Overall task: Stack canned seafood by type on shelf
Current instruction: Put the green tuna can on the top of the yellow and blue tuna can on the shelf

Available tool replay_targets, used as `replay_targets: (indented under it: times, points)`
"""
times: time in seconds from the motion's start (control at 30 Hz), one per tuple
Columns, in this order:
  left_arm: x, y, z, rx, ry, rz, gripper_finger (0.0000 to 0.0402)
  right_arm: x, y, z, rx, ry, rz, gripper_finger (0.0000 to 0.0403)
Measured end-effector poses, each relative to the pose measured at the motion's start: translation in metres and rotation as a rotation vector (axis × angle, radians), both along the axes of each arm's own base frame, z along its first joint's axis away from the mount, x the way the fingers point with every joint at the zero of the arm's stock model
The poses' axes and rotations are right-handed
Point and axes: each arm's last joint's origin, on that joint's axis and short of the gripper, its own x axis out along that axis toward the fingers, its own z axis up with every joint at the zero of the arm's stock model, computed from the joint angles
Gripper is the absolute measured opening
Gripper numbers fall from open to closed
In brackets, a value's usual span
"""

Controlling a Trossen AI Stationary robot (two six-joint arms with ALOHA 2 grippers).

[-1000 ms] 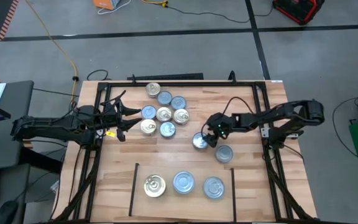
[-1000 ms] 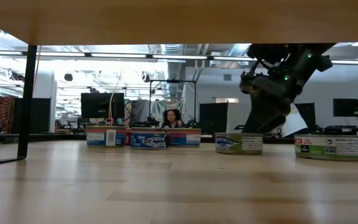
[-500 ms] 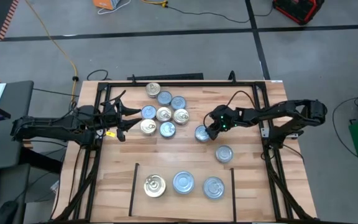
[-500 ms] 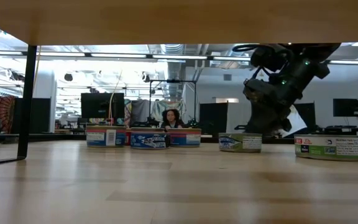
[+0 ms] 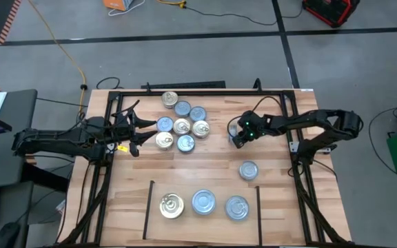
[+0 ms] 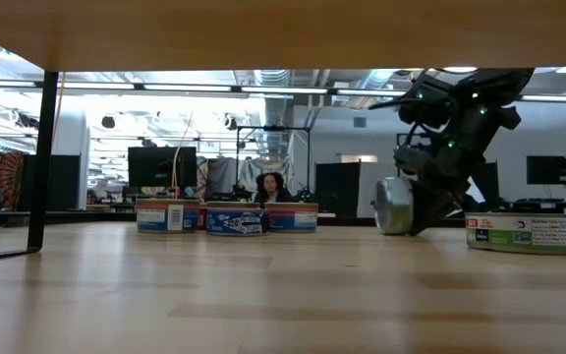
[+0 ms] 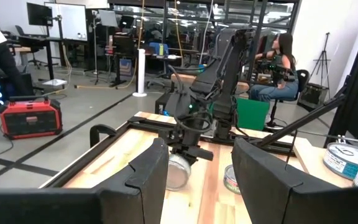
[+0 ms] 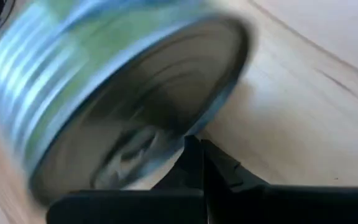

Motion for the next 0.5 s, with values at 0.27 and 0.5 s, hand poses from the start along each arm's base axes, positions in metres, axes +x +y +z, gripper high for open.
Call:
replay_targets:
  times: [0.27,0.5]
  points:
    - [0.0,0.0,0.0,0.0,0.0,0.0,0.0168,-0.014,0.0,0.02,-0.071,0.016,-0.057,0.0042]
    - [0.0,0.0,0.0,-0.028,-0.007,-0.014,0.0168,-0.022,0.017,0.051,-0.248,-0.034,0.076,0.0043]
